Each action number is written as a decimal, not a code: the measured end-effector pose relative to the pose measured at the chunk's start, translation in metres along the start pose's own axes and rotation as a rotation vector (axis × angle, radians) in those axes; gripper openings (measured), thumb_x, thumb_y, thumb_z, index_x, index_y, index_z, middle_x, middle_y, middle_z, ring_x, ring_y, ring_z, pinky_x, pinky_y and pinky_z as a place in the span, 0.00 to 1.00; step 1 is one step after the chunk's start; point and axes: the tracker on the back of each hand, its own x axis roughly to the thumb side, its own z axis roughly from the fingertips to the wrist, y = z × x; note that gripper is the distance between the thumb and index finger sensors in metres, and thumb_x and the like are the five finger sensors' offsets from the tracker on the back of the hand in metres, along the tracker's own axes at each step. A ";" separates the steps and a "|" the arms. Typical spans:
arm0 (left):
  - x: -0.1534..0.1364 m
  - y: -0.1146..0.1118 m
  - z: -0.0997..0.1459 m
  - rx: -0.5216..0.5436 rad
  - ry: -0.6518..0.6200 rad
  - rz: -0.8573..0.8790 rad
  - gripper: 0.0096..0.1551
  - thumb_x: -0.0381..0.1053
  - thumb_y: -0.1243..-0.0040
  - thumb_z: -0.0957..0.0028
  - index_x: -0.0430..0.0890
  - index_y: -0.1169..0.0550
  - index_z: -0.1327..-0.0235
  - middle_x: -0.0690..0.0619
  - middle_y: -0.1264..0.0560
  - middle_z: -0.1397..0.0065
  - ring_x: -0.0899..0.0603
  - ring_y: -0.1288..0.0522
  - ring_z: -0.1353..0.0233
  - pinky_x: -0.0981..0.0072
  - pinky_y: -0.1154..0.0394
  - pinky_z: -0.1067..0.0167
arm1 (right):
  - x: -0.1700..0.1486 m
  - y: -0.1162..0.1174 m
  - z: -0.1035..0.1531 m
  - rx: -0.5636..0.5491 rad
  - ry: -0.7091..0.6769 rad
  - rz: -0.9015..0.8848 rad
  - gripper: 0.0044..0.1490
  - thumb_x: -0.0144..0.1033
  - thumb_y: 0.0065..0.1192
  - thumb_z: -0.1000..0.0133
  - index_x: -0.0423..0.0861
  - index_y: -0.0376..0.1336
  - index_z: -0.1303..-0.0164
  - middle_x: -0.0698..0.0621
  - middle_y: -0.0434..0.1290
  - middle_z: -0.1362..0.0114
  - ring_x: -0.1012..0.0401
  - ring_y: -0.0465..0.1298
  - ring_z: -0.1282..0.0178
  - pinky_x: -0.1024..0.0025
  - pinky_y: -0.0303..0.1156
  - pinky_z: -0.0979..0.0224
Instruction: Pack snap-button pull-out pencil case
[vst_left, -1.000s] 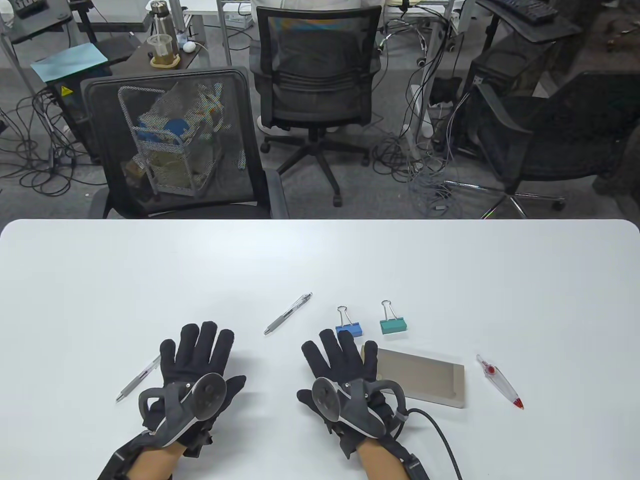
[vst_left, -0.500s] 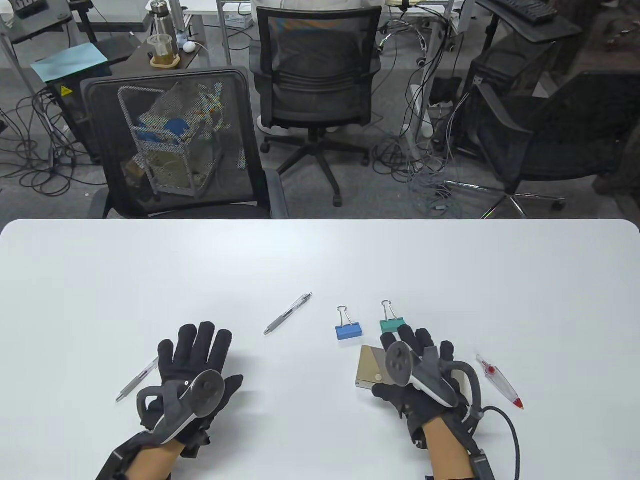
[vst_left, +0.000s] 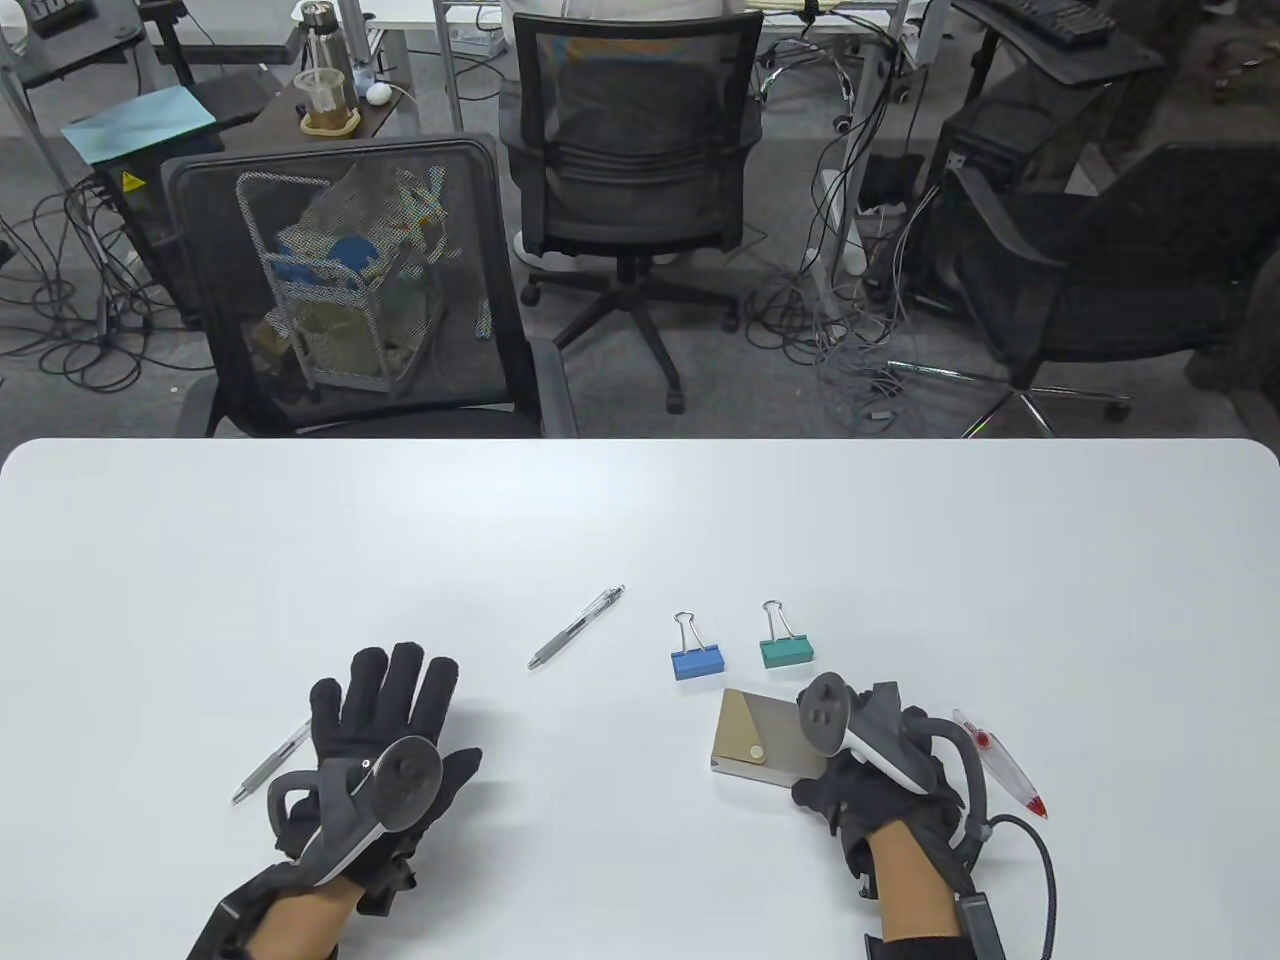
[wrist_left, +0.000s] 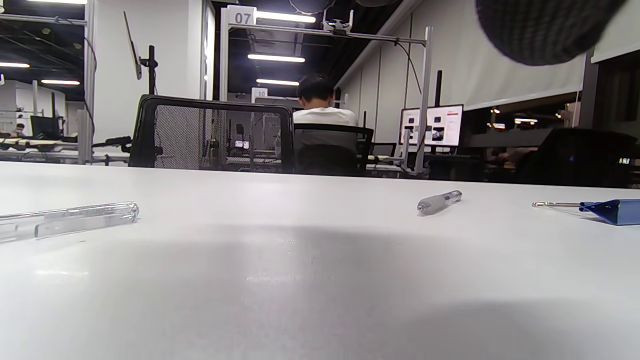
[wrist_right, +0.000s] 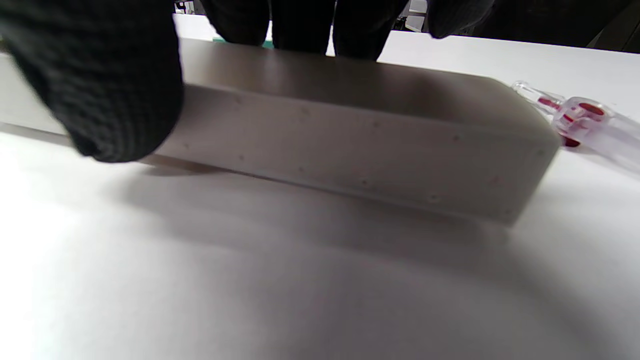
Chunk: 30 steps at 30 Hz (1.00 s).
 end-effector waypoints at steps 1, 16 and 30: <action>0.000 0.000 0.000 0.000 0.001 0.000 0.55 0.75 0.43 0.64 0.69 0.49 0.20 0.61 0.54 0.11 0.41 0.56 0.08 0.32 0.59 0.17 | 0.000 0.000 0.000 0.010 -0.004 -0.006 0.58 0.61 0.74 0.60 0.68 0.47 0.22 0.62 0.55 0.11 0.55 0.57 0.11 0.41 0.50 0.13; 0.000 -0.001 -0.001 -0.003 -0.004 -0.008 0.55 0.75 0.43 0.64 0.68 0.49 0.20 0.61 0.54 0.11 0.41 0.55 0.08 0.32 0.58 0.18 | 0.096 -0.012 0.016 -0.178 -0.216 -0.054 0.58 0.63 0.73 0.59 0.66 0.47 0.21 0.59 0.55 0.12 0.53 0.58 0.12 0.39 0.50 0.13; 0.008 -0.004 0.002 -0.031 -0.028 -0.017 0.54 0.75 0.43 0.63 0.68 0.47 0.20 0.60 0.52 0.11 0.41 0.53 0.08 0.31 0.57 0.18 | 0.194 0.012 0.026 -0.104 -0.392 -0.038 0.56 0.64 0.71 0.59 0.71 0.48 0.22 0.64 0.53 0.11 0.57 0.57 0.11 0.42 0.53 0.11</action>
